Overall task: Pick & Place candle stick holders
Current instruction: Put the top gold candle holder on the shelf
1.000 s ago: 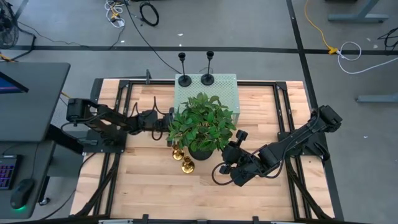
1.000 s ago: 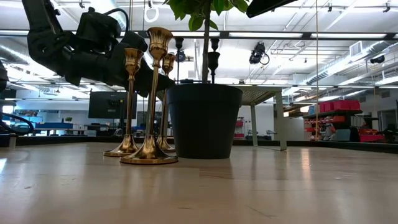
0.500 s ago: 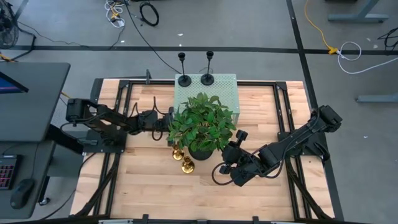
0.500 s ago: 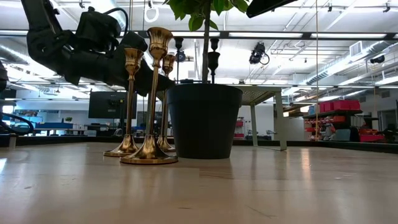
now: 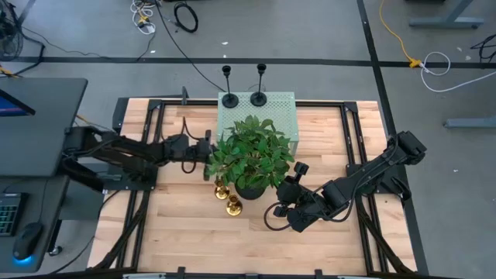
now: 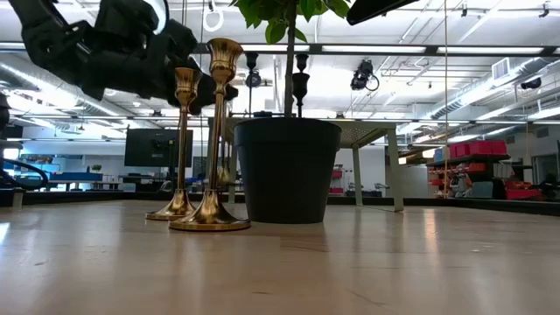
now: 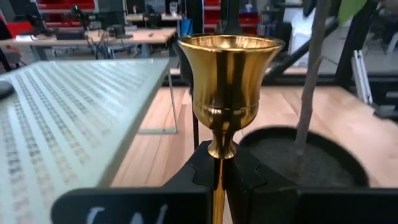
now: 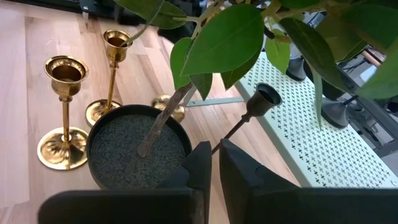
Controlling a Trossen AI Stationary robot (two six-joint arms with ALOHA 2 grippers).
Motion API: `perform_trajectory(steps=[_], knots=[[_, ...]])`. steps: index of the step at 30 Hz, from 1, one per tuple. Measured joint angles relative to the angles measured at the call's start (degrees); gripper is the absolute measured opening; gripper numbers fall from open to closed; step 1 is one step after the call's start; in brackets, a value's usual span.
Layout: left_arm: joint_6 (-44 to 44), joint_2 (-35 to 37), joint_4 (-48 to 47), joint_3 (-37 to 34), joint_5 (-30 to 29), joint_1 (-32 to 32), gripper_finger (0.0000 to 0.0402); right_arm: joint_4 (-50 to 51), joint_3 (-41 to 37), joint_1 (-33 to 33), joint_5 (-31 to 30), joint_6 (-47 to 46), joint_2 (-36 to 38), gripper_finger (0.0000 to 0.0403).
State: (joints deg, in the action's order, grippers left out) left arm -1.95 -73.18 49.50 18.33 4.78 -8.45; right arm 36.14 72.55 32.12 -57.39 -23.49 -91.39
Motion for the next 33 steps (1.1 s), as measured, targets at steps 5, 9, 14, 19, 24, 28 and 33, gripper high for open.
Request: perform_trajectory(steps=[5,9,14,19,24,28,33], knots=[[1.5,5.8,-3.6,0.0,0.1,0.0,0.0014,0.0,0.0,0.0,0.0,0.0,0.0,0.0033],[3.1,10.9,-6.2,0.0,0.1,0.0,0.0014,0.0,0.0,0.0,0.0,0.0,0.0,0.0033],[3.0,17.4,-8.0,0.2,0.1,-0.4,0.0014,0.0,0.0,0.0,0.0,0.0,0.0,0.0033],[2.8,22.4,-23.4,7.8,-0.1,-1.3,0.0014,0.0,0.0,0.0,0.0,0.0,0.0,0.0033],[-1.0,22.7,-39.3,19.1,-1.8,-1.7,0.0014,0.0,0.0,0.0,0.0,0.0,0.0,0.0033],[-4.0,22.5,-45.4,25.5,-5.5,-2.9,0.0014,0.0,0.0,0.0,0.0,0.0,0.0,0.0033],[-4.7,22.5,-45.0,28.1,-3.7,-7.6,0.0014,0.0,0.0,0.0,0.0,0.0,0.0,0.0033]])
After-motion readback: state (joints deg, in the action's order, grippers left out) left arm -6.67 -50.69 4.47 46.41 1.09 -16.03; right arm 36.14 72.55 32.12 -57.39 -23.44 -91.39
